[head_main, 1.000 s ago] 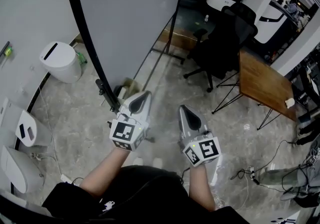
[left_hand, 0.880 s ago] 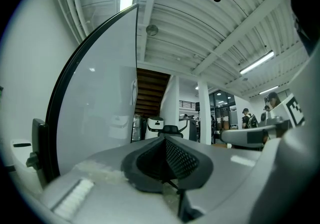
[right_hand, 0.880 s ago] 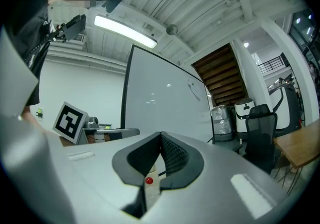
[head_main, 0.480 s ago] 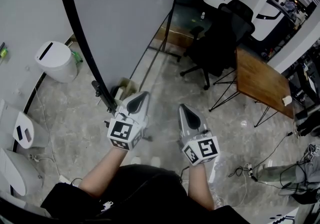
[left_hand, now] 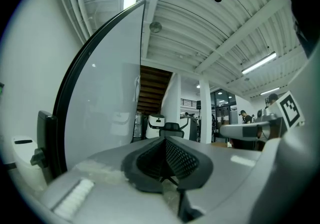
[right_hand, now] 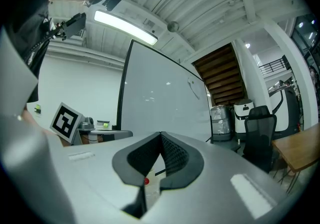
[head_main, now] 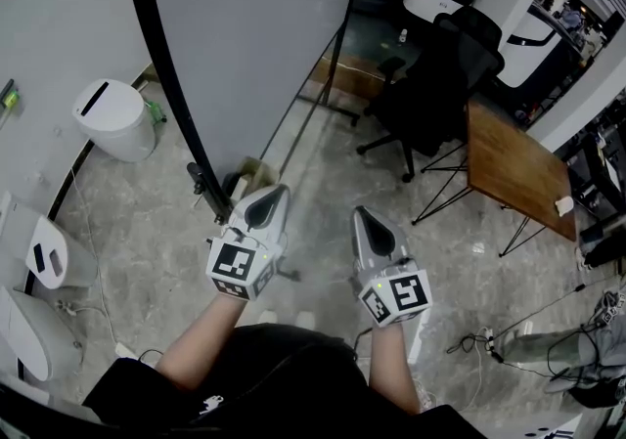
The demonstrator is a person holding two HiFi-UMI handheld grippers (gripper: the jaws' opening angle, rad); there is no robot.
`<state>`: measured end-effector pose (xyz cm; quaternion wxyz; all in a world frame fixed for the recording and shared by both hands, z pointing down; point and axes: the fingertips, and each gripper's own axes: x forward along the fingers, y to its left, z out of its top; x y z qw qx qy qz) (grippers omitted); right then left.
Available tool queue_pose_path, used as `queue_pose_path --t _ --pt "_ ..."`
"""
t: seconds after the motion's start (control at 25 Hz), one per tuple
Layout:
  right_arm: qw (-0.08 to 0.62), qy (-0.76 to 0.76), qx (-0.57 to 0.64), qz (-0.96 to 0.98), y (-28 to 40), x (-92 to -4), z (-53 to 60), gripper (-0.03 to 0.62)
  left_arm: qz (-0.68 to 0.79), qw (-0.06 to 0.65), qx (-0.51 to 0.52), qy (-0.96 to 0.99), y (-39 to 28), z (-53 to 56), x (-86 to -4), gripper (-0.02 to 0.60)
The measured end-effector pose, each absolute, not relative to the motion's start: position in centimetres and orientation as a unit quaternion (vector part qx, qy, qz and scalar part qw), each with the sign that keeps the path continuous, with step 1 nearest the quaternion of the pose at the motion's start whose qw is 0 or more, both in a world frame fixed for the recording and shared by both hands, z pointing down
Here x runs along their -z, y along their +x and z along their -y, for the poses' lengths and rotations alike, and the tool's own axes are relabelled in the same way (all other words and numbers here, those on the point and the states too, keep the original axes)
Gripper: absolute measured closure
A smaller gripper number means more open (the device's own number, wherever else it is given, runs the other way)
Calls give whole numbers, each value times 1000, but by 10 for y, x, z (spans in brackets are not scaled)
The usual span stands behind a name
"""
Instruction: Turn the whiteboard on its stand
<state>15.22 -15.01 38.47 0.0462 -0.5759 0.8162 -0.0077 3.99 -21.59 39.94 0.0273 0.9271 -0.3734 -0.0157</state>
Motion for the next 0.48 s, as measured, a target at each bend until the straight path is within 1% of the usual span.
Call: queue_pose_path --t 0.48 --pt "38 -569 7 -821 139 -389 155 586 391 24 10 920 25 221 -400 577"
